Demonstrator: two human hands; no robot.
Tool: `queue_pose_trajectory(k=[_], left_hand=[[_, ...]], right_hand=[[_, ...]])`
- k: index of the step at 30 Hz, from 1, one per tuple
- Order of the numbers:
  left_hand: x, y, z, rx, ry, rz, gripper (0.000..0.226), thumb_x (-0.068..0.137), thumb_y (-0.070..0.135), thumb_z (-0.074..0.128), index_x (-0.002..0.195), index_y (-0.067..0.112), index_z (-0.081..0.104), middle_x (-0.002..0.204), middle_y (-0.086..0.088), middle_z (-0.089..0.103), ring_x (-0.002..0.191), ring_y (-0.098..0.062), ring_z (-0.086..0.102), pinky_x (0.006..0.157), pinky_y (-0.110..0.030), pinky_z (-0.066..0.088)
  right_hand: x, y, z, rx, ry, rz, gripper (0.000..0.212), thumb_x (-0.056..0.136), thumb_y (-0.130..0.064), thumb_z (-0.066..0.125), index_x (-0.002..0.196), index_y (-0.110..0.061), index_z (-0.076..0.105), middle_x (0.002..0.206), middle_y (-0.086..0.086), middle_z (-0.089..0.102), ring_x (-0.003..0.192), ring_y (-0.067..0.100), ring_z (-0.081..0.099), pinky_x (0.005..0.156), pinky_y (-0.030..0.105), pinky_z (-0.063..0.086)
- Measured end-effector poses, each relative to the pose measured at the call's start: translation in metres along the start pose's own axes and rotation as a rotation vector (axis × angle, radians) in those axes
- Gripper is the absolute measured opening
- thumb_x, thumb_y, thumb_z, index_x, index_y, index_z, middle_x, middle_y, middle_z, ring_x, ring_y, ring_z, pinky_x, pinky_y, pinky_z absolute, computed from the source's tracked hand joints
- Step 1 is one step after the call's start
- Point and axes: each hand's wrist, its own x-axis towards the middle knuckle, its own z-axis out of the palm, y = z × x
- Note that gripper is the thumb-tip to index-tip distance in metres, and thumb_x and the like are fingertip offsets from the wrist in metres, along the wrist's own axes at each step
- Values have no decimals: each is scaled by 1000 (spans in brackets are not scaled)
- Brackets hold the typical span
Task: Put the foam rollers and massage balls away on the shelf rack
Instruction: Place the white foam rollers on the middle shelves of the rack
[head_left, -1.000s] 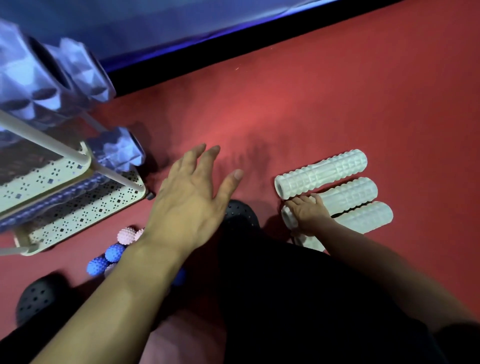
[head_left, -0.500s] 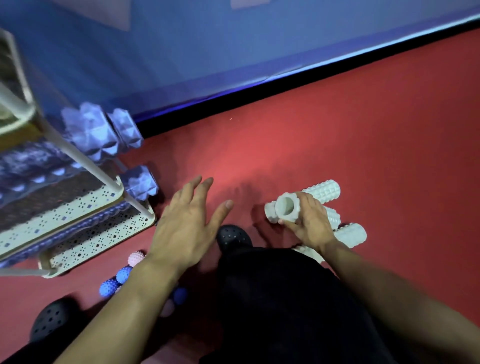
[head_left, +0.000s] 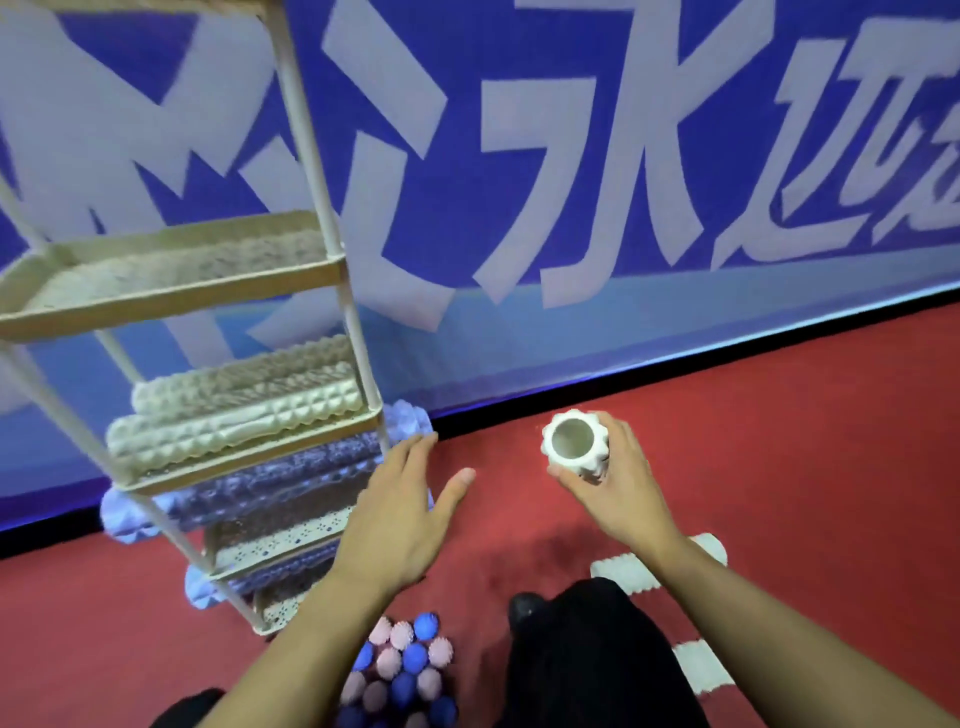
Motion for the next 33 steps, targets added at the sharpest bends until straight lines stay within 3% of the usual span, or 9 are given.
queue_pose_trajectory(k=[3, 5, 8, 10, 12, 16, 21, 26, 33], left_hand=[[-17, 5, -27, -36, 76, -11, 108, 76, 94, 14, 152, 21, 37, 155, 6, 40, 142, -15, 38, 116, -39, 35], [-29, 7, -44, -39, 112, -3, 96, 82, 87, 27, 152, 23, 36, 155, 8, 39, 142, -13, 38, 115, -38, 36], [-45, 5, -62, 0, 161, 24, 77, 90, 75, 43, 151, 28, 34, 151, 10, 41, 136, -14, 43, 110, -33, 39], [-51, 1, -73, 42, 180, 28, 80, 89, 77, 42, 151, 29, 32, 151, 10, 41, 137, -14, 43, 109, -34, 39], [-57, -4, -85, 91, 198, 28, 82, 89, 78, 41, 153, 27, 30, 152, 7, 41, 137, -17, 42, 109, -37, 40], [-66, -18, -108, 210, 222, 41, 75, 92, 71, 45, 151, 27, 32, 148, 4, 42, 134, -20, 44, 106, -36, 41], [-69, -37, -131, 391, 220, 87, 73, 94, 65, 47, 153, 26, 30, 153, 3, 39, 135, -21, 42, 109, -35, 38], [-66, -55, -147, 538, 252, 142, 75, 90, 69, 47, 151, 27, 30, 146, 6, 45, 129, -22, 47, 106, -37, 40], [-53, -60, -163, 643, 176, 228, 87, 84, 71, 55, 152, 21, 32, 144, 2, 48, 129, -25, 47, 105, -38, 40]], right_hand=[[-6, -65, 8, 217, 43, -66, 62, 75, -29, 88, 126, -33, 54, 123, -18, 57, 115, 10, 60, 98, 39, 51], [-11, -105, 15, 339, 68, -79, 59, 77, -19, 87, 127, -25, 55, 124, -9, 61, 113, 5, 62, 99, 25, 50], [-19, -150, 24, 481, 80, -45, 57, 80, -24, 85, 129, -21, 56, 122, -10, 66, 107, -6, 62, 89, 7, 45], [-24, -171, 29, 579, 89, 2, 54, 81, -32, 83, 128, -21, 58, 119, -10, 69, 105, -3, 64, 91, 13, 49], [-29, -189, 37, 702, 92, 68, 54, 80, -43, 83, 124, -22, 62, 116, -7, 72, 107, 6, 68, 95, 27, 53], [-37, -216, 53, 931, 72, 240, 81, 57, -72, 84, 117, -19, 68, 110, 0, 76, 106, 19, 72, 92, 42, 58], [-46, -237, 67, 1164, 6, 436, 47, 82, -50, 76, 117, -18, 72, 109, 2, 77, 103, 21, 73, 96, 50, 55], [-52, -243, 81, 1289, -61, 554, 55, 80, -54, 75, 119, -17, 70, 112, 5, 77, 105, 26, 72, 99, 52, 53], [-53, -236, 102, 1398, -121, 647, 59, 85, -59, 68, 129, -20, 64, 127, 10, 69, 114, 30, 67, 103, 53, 51]])
